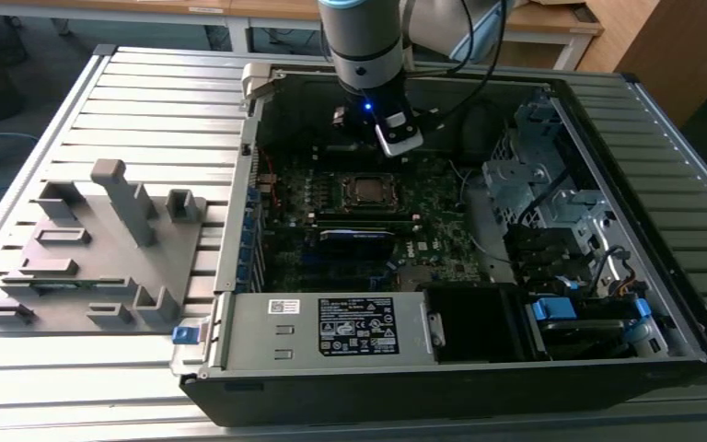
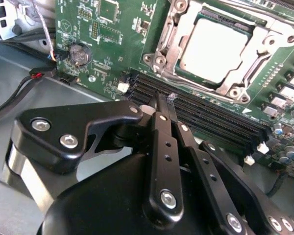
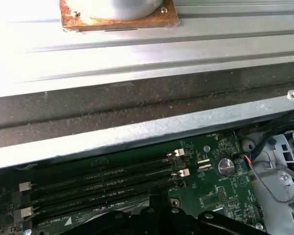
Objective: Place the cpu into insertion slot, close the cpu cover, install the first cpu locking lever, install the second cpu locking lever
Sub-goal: 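Install the first cpu locking lever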
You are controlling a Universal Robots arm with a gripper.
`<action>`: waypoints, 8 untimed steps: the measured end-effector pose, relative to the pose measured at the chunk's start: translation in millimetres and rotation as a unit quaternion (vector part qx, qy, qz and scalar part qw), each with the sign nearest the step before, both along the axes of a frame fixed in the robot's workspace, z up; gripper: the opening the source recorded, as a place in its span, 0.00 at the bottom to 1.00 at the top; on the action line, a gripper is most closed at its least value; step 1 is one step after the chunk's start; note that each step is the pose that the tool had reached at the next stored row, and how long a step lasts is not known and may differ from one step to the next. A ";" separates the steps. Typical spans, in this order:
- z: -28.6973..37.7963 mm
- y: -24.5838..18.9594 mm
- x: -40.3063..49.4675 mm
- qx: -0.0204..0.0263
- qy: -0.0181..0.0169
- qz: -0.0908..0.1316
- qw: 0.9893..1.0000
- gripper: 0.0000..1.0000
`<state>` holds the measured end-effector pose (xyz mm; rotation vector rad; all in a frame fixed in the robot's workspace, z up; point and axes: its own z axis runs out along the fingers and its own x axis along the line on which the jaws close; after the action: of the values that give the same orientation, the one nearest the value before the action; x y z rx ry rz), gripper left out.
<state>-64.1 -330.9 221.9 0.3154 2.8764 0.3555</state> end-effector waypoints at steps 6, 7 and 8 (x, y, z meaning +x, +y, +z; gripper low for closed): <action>0.2 0.0 0.0 -0.003 0.003 0.000 1.000 0.10; 0.1 0.1 0.1 -0.006 0.006 0.000 1.000 0.10; -0.1 0.1 0.2 -0.009 0.008 0.000 1.000 0.10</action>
<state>-63.9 -330.8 221.9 0.3167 2.8940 0.3296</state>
